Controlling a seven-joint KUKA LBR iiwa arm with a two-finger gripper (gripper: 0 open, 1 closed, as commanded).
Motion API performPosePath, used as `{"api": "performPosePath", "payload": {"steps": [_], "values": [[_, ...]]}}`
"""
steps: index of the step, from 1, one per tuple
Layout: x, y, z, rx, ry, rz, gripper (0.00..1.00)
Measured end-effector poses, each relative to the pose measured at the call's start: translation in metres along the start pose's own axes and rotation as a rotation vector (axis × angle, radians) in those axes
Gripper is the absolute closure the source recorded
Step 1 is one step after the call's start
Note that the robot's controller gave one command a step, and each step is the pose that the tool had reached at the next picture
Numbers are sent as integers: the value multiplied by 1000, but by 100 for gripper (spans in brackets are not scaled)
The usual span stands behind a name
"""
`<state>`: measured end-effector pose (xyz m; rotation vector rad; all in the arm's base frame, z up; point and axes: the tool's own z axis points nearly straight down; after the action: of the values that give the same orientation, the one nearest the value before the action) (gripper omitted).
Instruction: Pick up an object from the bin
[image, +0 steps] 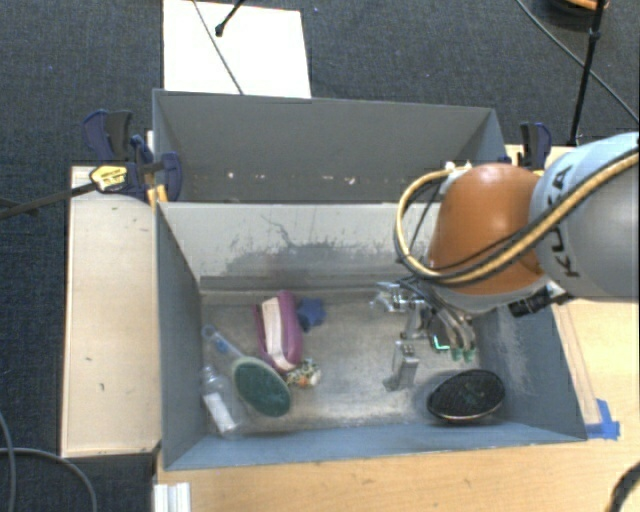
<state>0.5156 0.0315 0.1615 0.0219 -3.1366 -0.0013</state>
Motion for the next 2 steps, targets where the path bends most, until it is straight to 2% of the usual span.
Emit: {"api": "performPosePath", "payload": {"steps": [1,2], "values": [[18,-60,18,2,-5,189,0],[33,-152,67,1,1,75,0]]}}
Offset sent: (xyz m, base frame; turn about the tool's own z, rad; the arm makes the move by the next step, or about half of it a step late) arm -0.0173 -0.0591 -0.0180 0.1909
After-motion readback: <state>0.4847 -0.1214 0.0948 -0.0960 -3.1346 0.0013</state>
